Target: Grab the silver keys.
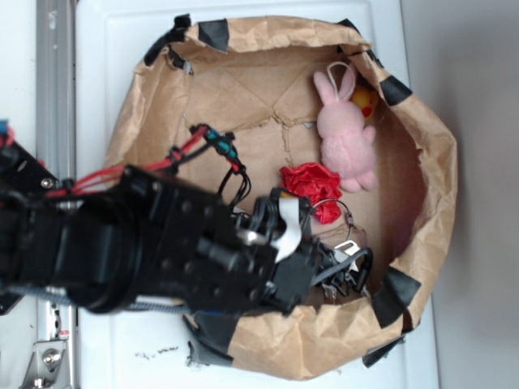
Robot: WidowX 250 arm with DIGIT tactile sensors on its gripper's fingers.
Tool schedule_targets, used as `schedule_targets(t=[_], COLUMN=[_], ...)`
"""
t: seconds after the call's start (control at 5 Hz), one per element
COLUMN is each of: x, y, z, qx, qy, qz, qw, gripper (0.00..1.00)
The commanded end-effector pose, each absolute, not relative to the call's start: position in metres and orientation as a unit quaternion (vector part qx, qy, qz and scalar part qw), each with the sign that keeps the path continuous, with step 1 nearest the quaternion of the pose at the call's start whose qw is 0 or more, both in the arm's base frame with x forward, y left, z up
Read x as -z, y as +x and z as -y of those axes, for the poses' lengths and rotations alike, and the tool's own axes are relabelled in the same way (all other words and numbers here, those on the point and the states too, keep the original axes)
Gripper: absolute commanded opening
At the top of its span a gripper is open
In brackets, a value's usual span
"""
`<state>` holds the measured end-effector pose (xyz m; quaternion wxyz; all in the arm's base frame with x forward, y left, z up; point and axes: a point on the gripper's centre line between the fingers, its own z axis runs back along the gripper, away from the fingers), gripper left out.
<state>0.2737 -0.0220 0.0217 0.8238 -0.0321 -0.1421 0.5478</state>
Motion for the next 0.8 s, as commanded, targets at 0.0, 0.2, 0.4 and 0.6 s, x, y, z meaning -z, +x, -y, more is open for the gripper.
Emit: schedule_targets(t=[0.0, 0.2, 0.4, 0.6], x=[-0.02, -0.023, -0.024, -0.029], y=[0.28, 0.291, 0.292, 0.289], z=[0.019, 0.006, 0.003, 0.003], qx=[-0.56, -0.579, -0.585, -0.579], qy=[-0.032, -0.033, -0.032, -0.036], qz=[0.139, 0.127, 0.124, 0.127], qw=[0.816, 0.804, 0.801, 0.804], gripper=[1.0, 0.96, 0.0, 0.0])
